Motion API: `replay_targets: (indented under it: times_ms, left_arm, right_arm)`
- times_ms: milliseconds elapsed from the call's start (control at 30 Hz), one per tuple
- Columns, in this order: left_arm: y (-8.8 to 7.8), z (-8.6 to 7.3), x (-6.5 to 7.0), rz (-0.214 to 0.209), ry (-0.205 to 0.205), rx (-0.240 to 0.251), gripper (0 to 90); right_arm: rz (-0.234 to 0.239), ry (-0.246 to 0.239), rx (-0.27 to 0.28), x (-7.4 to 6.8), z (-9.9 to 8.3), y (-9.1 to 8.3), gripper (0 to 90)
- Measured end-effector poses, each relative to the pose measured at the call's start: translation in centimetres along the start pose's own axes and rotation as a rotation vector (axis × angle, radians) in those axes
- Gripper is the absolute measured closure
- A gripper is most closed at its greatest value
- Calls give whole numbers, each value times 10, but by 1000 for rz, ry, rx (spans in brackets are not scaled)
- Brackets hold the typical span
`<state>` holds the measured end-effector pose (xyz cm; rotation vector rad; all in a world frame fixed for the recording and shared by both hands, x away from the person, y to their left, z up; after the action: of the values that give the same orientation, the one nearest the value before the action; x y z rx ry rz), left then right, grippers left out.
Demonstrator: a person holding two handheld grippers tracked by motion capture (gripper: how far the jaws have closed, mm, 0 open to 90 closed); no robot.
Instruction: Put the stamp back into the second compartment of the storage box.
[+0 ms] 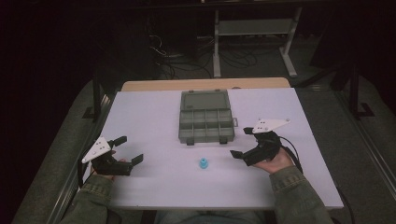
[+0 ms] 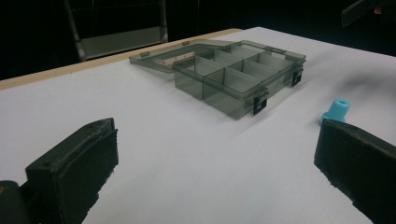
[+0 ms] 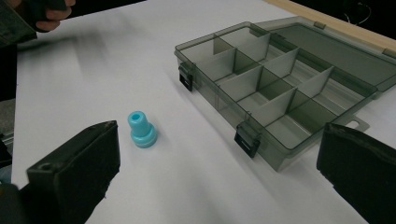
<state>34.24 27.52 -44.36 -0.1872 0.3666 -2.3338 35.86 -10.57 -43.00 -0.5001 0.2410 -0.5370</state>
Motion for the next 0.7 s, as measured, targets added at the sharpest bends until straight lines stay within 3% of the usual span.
replay_targets:
  times_ms: [533, 700]
  left_arm:
    - [-1, 0, 0, 6, -2, 2, 0]
    - [0, 1, 1, 3, -21, 15, 0]
  right_arm:
    - [28, -12, -26, -9, 4, 15, 0]
    - [41, -19, -32, -12, 6, 21, 0]
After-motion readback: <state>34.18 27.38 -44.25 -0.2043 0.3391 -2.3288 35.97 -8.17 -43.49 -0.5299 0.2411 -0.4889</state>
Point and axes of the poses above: each handheld gripper's, and its own axes: y roughly forward along the jaws, z roughly out of its top, x roughly to its right, the point moved 8 cm from there along y, roughly forward along the jaws
